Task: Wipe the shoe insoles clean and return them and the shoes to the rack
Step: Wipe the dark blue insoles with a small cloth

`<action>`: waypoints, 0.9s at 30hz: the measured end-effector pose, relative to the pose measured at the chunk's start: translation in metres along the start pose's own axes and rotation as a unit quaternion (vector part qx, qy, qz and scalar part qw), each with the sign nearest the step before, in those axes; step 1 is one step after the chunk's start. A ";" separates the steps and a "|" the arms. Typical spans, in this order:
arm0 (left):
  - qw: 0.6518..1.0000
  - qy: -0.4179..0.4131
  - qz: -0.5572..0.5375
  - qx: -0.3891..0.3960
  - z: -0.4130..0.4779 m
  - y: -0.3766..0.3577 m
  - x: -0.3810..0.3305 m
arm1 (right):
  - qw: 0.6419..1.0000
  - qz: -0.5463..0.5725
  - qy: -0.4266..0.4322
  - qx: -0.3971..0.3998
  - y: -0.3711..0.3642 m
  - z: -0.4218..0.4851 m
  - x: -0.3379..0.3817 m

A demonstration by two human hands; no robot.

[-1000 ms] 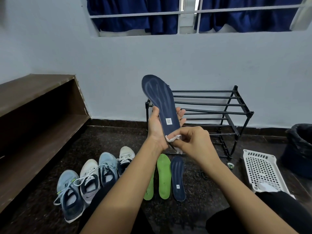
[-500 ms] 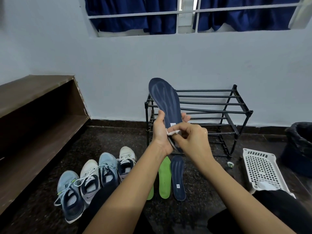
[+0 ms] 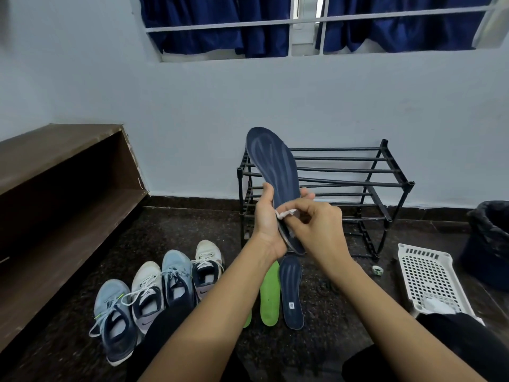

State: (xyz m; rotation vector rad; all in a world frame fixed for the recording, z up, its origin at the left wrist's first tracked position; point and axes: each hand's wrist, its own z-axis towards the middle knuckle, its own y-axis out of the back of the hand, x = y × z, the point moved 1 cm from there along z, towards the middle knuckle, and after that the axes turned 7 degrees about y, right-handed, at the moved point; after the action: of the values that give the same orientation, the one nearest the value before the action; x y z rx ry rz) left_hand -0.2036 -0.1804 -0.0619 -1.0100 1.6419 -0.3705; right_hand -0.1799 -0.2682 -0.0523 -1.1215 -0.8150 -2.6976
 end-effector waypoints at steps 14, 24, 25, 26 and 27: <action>0.997 -0.062 -0.046 0.018 0.005 0.004 -0.019 | 0.990 -0.104 0.090 0.015 -0.005 -0.010 -0.005; 0.999 -0.029 -0.029 0.011 0.005 0.001 -0.011 | 0.980 -0.172 0.097 0.036 -0.005 -0.003 -0.014; 0.998 -0.041 -0.037 0.009 0.007 0.002 -0.013 | 0.984 -0.153 0.080 0.046 -0.004 -0.006 -0.016; 0.998 -0.052 -0.041 0.010 0.008 0.004 -0.015 | 0.987 -0.139 0.069 0.049 -0.004 -0.010 -0.017; 0.997 -0.060 -0.041 0.012 0.009 0.005 -0.016 | 0.987 -0.134 0.070 0.047 -0.004 -0.012 -0.016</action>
State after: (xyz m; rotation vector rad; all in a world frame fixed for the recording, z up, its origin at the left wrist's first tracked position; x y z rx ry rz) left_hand -0.1972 -0.1631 -0.0581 -1.0632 1.4885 -0.3751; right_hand -0.1769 -0.2731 -0.0721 -0.8462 -1.1286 -2.8727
